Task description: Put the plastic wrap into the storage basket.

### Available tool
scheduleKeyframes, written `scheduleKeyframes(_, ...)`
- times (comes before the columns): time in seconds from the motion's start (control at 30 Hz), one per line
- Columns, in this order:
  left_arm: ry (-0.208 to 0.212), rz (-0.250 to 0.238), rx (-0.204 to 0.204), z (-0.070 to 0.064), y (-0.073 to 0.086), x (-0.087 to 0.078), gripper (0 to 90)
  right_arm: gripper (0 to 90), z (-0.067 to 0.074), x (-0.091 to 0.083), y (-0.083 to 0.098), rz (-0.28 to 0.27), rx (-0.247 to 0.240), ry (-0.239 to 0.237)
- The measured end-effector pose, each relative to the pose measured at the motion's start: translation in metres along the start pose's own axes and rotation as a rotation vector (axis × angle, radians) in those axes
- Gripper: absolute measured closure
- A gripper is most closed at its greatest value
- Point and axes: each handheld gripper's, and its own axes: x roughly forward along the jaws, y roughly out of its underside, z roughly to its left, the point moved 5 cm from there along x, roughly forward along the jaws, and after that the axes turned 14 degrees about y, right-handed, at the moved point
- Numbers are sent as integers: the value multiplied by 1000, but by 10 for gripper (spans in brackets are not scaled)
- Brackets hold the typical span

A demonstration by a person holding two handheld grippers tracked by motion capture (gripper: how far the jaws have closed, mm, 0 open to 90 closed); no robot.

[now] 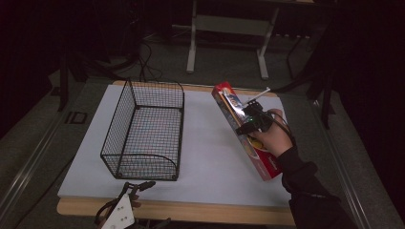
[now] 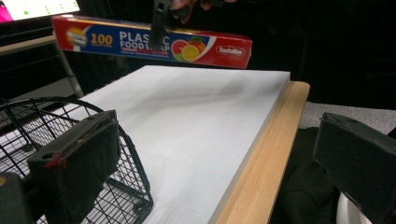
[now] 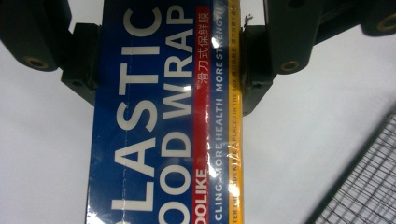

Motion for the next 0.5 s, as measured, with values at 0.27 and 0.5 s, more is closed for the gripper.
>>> scheduleKeyframes(0.27, 2, 1, -2, 0, 0, 1, 12, 391, 12, -22, -24, -28, 15, 4)
scheduleKeyframes(0.5, 5, -2, -5, 0, 0, 1, 12, 391, 30, -41, -47, -88, 5, 29)
